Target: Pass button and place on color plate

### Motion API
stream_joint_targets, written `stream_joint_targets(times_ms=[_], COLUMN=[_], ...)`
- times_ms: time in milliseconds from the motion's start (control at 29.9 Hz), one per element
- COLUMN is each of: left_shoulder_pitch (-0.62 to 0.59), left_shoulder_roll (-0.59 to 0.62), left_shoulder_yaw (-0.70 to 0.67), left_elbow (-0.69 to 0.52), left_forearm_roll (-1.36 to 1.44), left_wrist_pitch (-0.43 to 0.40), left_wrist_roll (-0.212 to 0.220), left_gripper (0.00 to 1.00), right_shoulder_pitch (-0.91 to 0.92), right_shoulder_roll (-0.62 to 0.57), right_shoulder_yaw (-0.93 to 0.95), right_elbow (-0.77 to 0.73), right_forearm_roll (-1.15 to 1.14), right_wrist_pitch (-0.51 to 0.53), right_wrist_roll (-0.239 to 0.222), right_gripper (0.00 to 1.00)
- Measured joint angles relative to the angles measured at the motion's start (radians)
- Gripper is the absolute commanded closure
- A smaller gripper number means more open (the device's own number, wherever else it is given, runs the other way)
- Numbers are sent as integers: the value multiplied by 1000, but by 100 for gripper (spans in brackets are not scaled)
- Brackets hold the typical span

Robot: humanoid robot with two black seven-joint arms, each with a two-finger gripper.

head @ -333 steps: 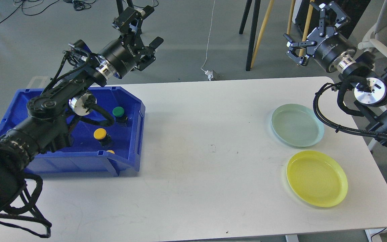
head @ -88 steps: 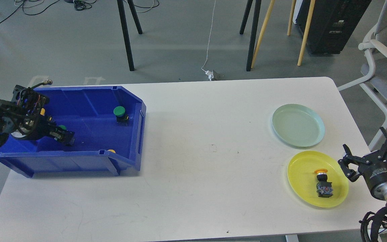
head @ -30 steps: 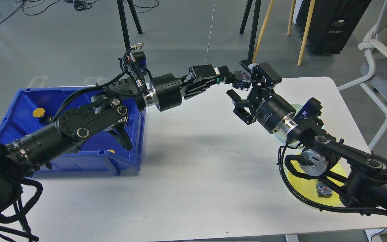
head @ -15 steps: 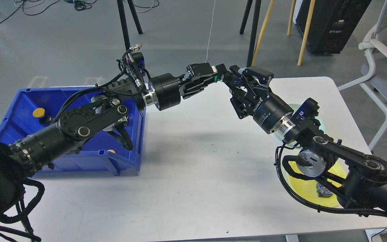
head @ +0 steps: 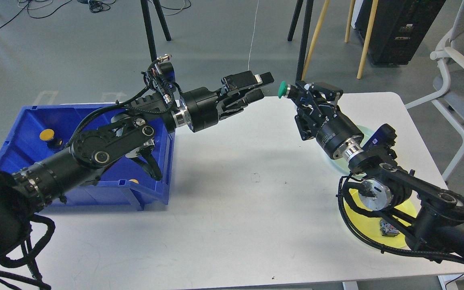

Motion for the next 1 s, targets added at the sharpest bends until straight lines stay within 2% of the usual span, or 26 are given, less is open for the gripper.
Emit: stream_joint_targets(times_ms=[100,167,301,401,435,468,502,568,736,869,936,1003], left_shoulder_pitch=[0,0,-1,-1,-1,-1,-1,-1,-1,-1,-1,-1], left_shoulder_roll=[0,0,0,-1,-1,-1,-1,-1,-1,4,20,52], left_shoulder_yaw=[0,0,0,0,0,0,0,0,0,0,-2,-13], left_elbow=[0,1,1,1,1,1,1,1,0,0,0,-2], left_forearm_roll=[-1,-2,-2,-2,-2,-2,-2,-2,-3,-9,-43,-102], left_wrist_pitch=[0,0,0,0,0,0,0,0,0,-6,-16,-59], left_wrist_roll=[0,0,0,0,0,0,0,0,1,1,1,1], left_gripper=[23,23,23,23,23,23,23,23,23,20,19,14], right_shoulder_pitch=[-12,-7,12,17,17,18,19,19,18,18,18,22], right_shoulder_roll=[16,45,94,126,134,139,142,146,147,127,94,25], right_shoulder_yaw=[31,30,27,28,31,36,41,56,79,81,81,81], right_elbow=[-115,-220,-374,-450,-466,-477,-483,-485,-469,-383,-304,-194], right_forearm_roll=[158,255,314,321,322,322,323,323,325,324,315,306], right_wrist_pitch=[-94,-176,-295,-326,-328,-330,-331,-331,-331,-330,-302,-205], right_wrist_roll=[-51,-102,-182,-218,-223,-225,-225,-225,-221,-218,-215,-203], right_gripper=[99,99,98,75,61,35,4,0,0,0,0,0])
